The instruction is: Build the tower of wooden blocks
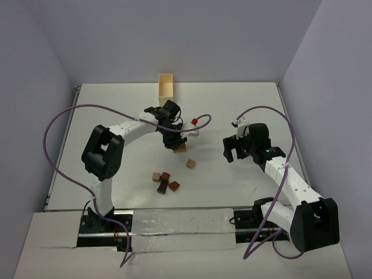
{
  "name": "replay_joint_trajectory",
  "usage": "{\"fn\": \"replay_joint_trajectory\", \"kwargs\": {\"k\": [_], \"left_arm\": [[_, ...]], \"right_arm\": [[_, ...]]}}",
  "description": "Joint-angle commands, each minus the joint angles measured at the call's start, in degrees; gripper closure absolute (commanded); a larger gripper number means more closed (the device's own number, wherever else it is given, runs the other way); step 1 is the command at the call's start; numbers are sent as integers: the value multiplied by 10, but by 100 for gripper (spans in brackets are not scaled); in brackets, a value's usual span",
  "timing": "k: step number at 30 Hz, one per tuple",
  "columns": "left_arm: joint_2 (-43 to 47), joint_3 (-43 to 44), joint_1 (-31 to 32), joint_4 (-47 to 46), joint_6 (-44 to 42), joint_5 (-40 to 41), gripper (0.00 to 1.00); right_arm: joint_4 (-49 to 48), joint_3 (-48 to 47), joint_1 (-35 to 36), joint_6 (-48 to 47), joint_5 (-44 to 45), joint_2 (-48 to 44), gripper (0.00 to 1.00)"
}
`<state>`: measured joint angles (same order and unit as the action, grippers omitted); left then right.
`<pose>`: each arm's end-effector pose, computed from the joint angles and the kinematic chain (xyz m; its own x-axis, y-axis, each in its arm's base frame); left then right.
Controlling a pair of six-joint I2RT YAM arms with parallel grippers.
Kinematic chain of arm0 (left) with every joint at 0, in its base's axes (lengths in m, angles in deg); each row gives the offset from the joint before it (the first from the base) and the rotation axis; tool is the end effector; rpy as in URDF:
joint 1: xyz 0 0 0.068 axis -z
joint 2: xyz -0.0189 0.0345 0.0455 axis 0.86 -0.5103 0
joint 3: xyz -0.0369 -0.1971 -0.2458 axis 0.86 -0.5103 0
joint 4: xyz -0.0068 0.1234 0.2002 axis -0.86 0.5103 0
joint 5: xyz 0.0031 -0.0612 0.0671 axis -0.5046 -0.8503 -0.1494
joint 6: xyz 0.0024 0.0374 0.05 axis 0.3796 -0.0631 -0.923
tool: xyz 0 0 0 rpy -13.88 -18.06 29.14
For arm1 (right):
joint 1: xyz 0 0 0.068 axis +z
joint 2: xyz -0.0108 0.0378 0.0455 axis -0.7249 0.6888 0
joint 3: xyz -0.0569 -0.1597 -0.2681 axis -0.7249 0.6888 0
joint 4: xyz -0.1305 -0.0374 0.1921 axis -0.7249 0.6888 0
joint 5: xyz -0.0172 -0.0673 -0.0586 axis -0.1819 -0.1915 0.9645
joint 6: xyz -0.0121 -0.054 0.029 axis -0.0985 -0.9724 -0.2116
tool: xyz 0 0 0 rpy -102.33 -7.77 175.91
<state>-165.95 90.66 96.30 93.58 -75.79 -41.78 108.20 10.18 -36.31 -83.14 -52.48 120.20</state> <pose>0.3115 -0.2558 0.2377 -0.0665 0.8776 -0.4747 0.9970 0.0769 0.0025 0.1705 0.0437 0.2649 -0.5979 -0.2836 -0.7497 -0.4797 0.8759 0.0513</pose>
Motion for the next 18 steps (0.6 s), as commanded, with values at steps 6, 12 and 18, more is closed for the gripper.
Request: {"fn": "replay_joint_trajectory", "kwargs": {"k": [6,12,18], "left_arm": [[-7,32,-9,-16,3,-14,73],[-13,39,-8,-13,2,-17,73],[-14,39,-9,-12,0,-23,72]], "right_arm": [[-1,-30,3,-7,3,2,0],[-1,-29,3,-8,3,2,0],[-1,-29,3,-8,4,4,0]]}}
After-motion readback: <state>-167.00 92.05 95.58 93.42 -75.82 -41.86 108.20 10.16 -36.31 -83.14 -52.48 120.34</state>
